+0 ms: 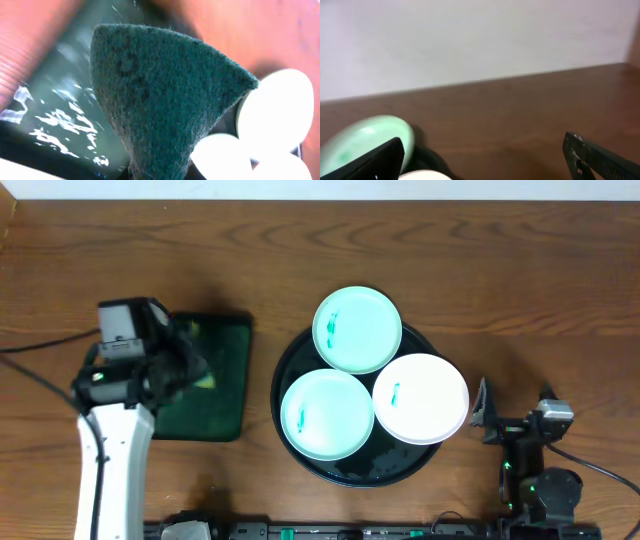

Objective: Clean dirty plates on tray and stack at the side
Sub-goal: 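Lift the sponge with the left gripper and move it over the front-left green plate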

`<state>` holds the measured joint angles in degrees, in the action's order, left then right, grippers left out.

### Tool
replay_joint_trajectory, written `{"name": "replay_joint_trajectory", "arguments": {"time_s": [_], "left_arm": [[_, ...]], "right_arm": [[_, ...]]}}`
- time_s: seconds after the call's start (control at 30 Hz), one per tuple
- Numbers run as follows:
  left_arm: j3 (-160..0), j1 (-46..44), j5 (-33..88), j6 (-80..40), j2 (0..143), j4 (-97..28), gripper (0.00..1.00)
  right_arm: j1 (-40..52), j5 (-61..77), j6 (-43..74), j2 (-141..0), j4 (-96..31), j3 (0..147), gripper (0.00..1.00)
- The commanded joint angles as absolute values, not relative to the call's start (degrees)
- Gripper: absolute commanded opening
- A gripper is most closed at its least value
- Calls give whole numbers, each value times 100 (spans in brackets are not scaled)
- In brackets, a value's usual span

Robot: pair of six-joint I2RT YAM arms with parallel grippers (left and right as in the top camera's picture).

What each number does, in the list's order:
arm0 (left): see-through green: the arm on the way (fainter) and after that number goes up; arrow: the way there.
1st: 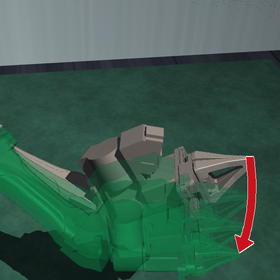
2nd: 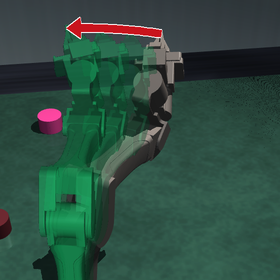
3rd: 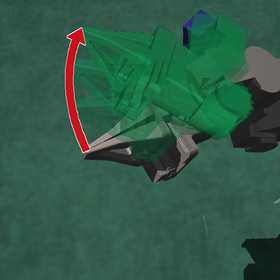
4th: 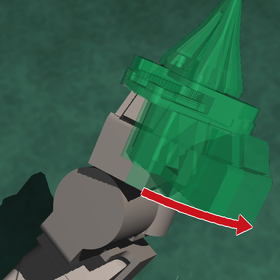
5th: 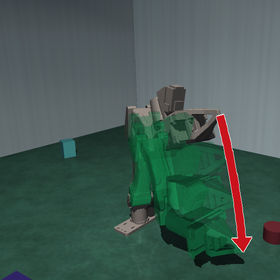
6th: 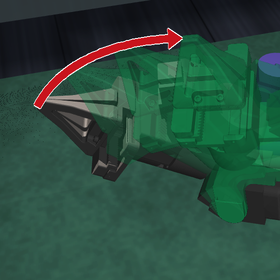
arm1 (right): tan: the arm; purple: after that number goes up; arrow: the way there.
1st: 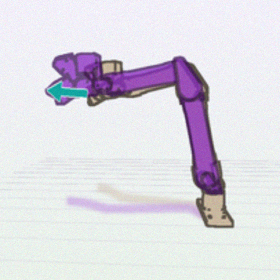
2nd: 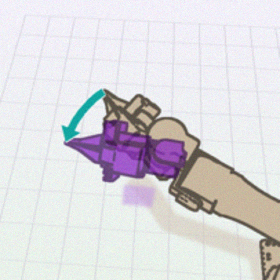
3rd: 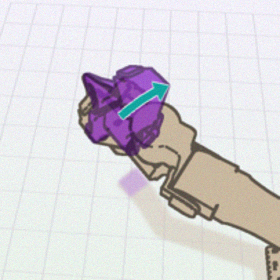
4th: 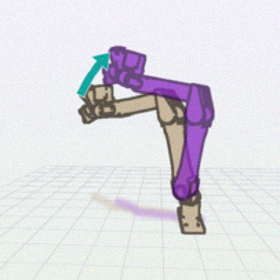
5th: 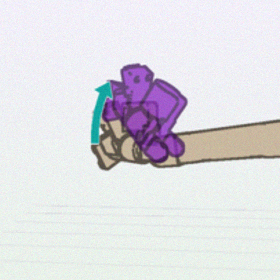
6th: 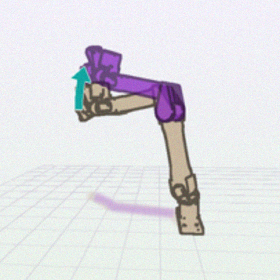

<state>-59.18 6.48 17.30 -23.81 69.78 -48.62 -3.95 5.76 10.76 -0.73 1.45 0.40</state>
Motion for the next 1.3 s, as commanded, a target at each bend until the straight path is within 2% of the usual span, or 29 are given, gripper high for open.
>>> {"name": "replay_joint_trajectory", "arguments": {"time_s": [0.0, 0.13, 0.27, 0.33, 0.43, 0.6, 0.67, 0.7, 0.73, 0.77, 0.8, 1.03, 1.13, 1.27], "left_arm": [[-5422, 119, 3315, -2005, 7175, -4727, 8], [-4877, -882, 3319, -2198, 7384, -4313, 7], [-4543, -1876, 3028, -2532, 7594, -3612, 7], [-4493, -2418, 2128, -2939, 7752, -3500, 7], [-4486, -3081, 941, -3778, 8012, -3435, 7], [-4486, -3789, 303, -4241, 8503, -2655, 8], [-4486, -3924, 233, -4388, 8680, -2425, 17], [-4486, -3975, 237, -4386, 8764, -2318, 35], [-4486, -4003, 235, -4383, 8816, -2268, 60], [-4486, -4012, 237, -4383, 8851, -2255, 78], [-4486, -4010, 237, -4381, 8858, -2261, 84], [-4674, -3673, 233, -4174, 8226, -2679, 86], [-4781, -3334, 233, -4073, 7559, -2982, 86], [-4788, -2705, 231, -4075, 6484, -3264, 86]], "right_arm": [[-375, 1369, 2314, -49, 373, 32, 99], [-375, 1485, 3229, -49, 1916, 32, 99], [-375, 1590, 3216, -54, 2969, 246, 99], [-375, 1566, 3159, -128, 2574, 633, 99], [-375, 1549, 2821, -519, 1280, 1494, 99], [-375, 1625, 2226, -1905, -698, 3155, 99], [-375, 2012, 2040, -2475, -1181, 3728, 99], [-375, 2270, 1979, -2716, -1310, 3948, 99], [-375, 2512, 1964, -2958, -1404, 4145, 99], [-375, 2692, 1966, -3133, -1428, 4250, 99], [-375, 2917, 2014, -3277, -1391, 4303, 99], [-366, 4274, 2622, -3975, -443, 4576, 99], [-364, 4272, 2491, -4259, -943, 5089, 99], [-327, 4086, 1951, -4818, -2473, 5983, 99]]}}
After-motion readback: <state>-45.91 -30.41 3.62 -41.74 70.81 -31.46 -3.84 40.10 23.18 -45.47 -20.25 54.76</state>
